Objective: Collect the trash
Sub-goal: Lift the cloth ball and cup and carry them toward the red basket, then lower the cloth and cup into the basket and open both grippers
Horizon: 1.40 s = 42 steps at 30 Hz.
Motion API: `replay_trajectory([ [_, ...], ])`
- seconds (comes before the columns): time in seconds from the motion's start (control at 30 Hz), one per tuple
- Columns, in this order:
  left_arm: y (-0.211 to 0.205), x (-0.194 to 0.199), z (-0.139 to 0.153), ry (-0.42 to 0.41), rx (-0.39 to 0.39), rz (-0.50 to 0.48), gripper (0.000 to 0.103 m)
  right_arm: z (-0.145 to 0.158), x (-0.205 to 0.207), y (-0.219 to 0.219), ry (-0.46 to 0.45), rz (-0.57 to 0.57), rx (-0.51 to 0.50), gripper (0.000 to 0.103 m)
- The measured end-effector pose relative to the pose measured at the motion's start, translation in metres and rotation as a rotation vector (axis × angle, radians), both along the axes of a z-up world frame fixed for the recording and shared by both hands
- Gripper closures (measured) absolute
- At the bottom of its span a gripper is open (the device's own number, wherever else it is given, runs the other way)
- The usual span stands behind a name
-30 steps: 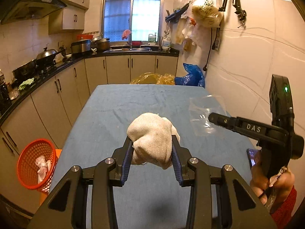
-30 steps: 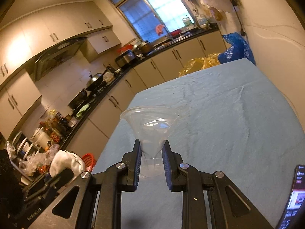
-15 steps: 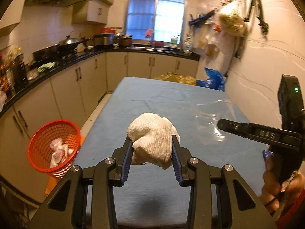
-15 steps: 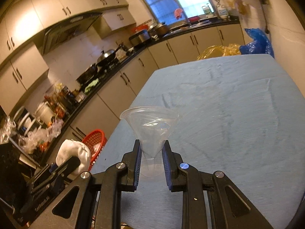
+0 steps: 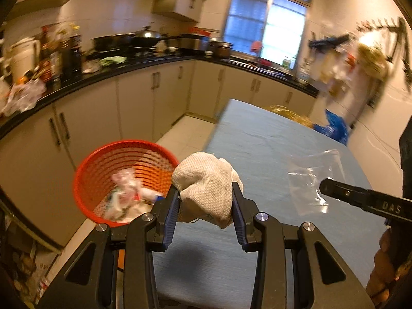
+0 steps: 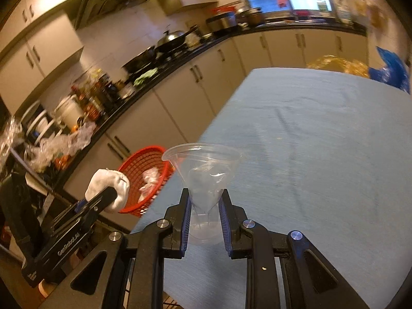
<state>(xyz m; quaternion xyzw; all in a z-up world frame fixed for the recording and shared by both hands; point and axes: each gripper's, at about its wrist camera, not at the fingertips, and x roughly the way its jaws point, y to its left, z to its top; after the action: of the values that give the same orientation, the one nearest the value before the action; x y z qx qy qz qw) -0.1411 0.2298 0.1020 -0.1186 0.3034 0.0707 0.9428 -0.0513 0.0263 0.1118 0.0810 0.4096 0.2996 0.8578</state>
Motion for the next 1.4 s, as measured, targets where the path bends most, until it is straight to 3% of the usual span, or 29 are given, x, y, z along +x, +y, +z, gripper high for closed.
replay_trajectory([
  [0.27,0.059,0.006,-0.011,0.015,-0.012,0.108,0.066,0.002,0.016,0.078,-0.007,0.114,-0.027,0.080],
  [0.63,0.105,0.013,-0.036,0.052,-0.036,0.177,0.066,-0.012,0.039,0.147,0.029,0.188,-0.055,0.080],
  [1.4,0.125,0.037,-0.068,0.132,-0.015,0.160,0.065,-0.053,0.074,0.205,0.102,0.222,-0.109,0.080],
])
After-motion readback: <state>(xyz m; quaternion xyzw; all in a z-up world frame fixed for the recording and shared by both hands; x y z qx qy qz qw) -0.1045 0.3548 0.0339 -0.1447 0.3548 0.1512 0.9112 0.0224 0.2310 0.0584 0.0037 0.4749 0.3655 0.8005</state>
